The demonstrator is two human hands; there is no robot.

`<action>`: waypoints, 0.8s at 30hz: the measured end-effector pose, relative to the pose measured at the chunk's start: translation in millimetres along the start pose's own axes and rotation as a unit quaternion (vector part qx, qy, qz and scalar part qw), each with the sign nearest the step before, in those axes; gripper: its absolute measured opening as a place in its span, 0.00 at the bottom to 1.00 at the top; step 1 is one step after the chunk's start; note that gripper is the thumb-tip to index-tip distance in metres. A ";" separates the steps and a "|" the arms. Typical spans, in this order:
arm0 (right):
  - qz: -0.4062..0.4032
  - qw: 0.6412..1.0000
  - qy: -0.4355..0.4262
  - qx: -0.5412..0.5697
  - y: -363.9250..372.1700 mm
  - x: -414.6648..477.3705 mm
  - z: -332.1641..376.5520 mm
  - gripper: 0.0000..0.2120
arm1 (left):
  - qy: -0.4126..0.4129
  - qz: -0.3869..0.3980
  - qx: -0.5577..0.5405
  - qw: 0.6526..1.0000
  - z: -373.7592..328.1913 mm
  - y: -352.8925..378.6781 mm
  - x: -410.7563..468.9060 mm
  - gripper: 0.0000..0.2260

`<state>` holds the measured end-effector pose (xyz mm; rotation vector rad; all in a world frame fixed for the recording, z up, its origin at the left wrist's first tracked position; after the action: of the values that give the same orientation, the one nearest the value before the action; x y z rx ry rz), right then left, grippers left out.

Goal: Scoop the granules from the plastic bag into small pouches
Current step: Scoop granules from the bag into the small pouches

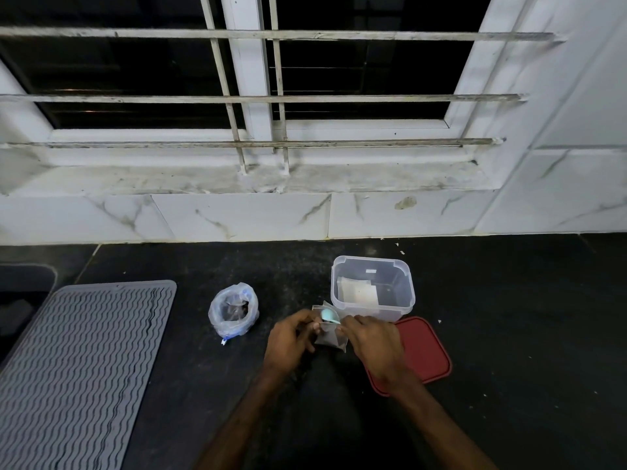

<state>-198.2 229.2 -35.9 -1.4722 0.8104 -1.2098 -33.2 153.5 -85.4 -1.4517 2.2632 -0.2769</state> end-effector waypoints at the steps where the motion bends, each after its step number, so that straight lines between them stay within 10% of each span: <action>1: -0.007 1.000 -0.012 -0.011 0.6 -1.1 0.6 0.15 | -0.003 -0.002 -0.004 1.000 -0.1 0.3 -0.6 0.06; 16: -0.106 0.980 0.115 0.127 17.1 -9.2 1.9 0.04 | -0.023 -0.034 -0.049 0.998 5.0 1.0 2.7 0.05; 21: -0.166 0.761 0.329 0.534 16.7 -6.2 -1.0 0.07 | -0.015 -0.041 -0.047 0.998 8.1 -1.6 5.3 0.05; 24: -0.164 0.709 0.343 0.594 18.1 -17.9 -11.4 0.07 | 0.006 -0.094 -0.015 0.995 9.8 -4.9 7.3 0.04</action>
<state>-212.0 237.9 -58.5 -0.0308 0.0347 -2.0315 -27.3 145.5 -94.1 -1.6857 2.1511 -0.3100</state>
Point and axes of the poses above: each hand's wrist, its own x-axis towards the middle knuckle, its own y-axis out of the palm, z = x × y, the point moved 2 cm from there along x, towards the middle knuckle, and after that the axes turned 13 degrees about -y, right-handed, at the moved point
